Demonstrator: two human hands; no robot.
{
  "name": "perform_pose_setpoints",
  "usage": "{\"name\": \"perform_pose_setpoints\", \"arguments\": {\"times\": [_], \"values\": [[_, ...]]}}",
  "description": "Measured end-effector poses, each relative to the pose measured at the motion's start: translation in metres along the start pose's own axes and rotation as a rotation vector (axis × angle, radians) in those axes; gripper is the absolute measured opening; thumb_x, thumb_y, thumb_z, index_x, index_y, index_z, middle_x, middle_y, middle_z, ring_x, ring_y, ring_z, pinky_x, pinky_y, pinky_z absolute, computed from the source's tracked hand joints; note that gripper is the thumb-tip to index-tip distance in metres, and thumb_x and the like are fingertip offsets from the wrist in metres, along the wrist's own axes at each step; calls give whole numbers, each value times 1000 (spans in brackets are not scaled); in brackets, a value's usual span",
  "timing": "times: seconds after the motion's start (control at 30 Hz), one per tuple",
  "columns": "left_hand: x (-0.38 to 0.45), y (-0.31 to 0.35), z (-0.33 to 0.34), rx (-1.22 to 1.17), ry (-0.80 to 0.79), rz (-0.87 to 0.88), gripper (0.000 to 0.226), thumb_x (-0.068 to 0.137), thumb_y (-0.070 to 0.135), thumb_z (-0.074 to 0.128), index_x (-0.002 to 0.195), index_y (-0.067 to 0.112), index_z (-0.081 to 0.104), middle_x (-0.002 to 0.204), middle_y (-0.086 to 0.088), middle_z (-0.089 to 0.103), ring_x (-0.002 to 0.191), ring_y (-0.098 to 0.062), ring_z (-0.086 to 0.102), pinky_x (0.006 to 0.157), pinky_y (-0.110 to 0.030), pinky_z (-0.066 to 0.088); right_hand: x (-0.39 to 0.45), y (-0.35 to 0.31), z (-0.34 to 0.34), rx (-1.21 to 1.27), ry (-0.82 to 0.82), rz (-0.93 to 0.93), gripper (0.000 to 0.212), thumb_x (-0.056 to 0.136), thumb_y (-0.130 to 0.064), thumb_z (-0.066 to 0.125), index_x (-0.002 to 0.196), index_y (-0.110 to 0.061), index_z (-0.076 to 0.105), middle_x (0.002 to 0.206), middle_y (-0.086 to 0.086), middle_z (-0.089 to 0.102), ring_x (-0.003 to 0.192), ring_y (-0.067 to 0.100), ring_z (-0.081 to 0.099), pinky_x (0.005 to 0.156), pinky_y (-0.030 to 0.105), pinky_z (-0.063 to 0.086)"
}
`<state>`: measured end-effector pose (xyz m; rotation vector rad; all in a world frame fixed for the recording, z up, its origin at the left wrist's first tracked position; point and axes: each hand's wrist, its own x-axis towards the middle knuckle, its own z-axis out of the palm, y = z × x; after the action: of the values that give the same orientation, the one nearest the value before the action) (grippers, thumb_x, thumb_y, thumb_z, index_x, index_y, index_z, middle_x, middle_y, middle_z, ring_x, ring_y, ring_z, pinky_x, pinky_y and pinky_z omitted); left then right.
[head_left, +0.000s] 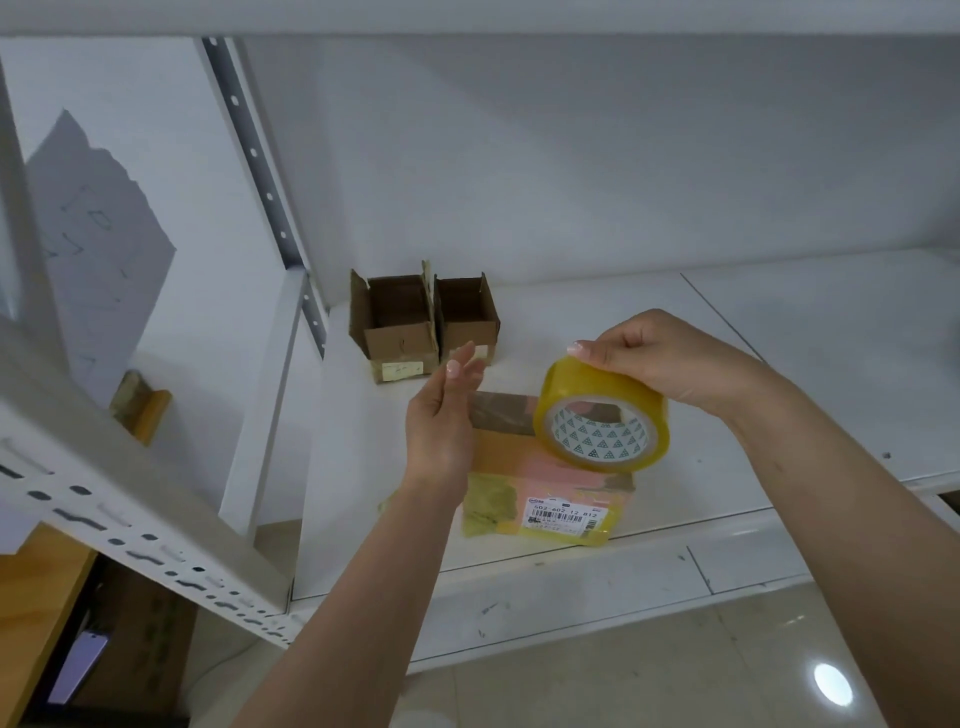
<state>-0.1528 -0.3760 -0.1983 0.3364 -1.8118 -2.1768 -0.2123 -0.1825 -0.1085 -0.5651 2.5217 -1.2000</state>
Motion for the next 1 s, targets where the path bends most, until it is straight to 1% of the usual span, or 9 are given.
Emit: {"name": "perform_pose_setpoints", "arguments": {"times": [0.07,0.13,0.2,0.27,0.43,0.6,0.73,0.9,1.0], "values": [[-1,-1,2,-5,24,6,31,105,33,35,119,32,62,114,5,69,113,-7,62,108,-36,42,-1,8,4,98,-2,28,76,63,-76,55,81,-4,73,74,10,74,67,22,70,67,27,53],[-2,-2,3,-17,34,9,31,106,31,34,117,30,63,113,3,70,111,-8,63,107,-35,43,-4,17,6,226,-15,49,69,66,-74,57,85,-11,75,79,11,75,75,27,72,73,32,55],[0,-4,1,-77,47,-16,31,106,30,34,114,28,64,112,2,71,112,-10,63,104,-32,45,-8,27,7,358,-60,31,48,71,-68,66,81,-23,78,81,4,75,78,20,71,73,28,53],[2,-5,-3,-175,54,-67,32,106,28,33,111,27,64,111,3,71,114,-12,63,103,-28,45,-9,31,11,441,-75,17,40,71,-62,70,81,-24,79,82,3,74,81,18,70,74,25,53],[8,-3,-20,-273,171,-166,32,106,31,34,111,22,65,105,3,74,106,-17,68,93,-36,51,-1,16,18,293,-20,-35,54,68,-67,63,87,-18,77,86,4,76,83,19,72,84,32,52],[10,-1,-55,-189,227,-165,34,105,33,37,124,19,62,113,0,71,102,-13,69,91,-32,54,5,4,28,223,3,-43,48,70,-63,62,80,-19,76,79,1,76,74,17,73,64,19,53],[1,-12,-59,-151,242,-258,34,105,30,40,130,16,58,114,-1,70,101,-15,69,91,-32,54,6,-3,32,196,25,-44,51,68,-62,62,86,-16,76,80,3,76,75,20,73,72,31,57],[-6,-32,-51,-130,215,-348,36,102,26,48,134,10,54,105,-2,68,97,-15,66,67,-19,56,4,1,35,217,53,-90,53,71,-58,63,85,-8,75,79,9,75,74,26,72,71,36,55],[-8,-44,-43,-55,145,-379,39,102,27,47,136,8,53,106,-3,69,102,-18,65,92,-30,54,1,5,35,239,71,-125,51,75,-56,62,80,-7,72,74,8,73,67,22,70,63,30,53]]}}
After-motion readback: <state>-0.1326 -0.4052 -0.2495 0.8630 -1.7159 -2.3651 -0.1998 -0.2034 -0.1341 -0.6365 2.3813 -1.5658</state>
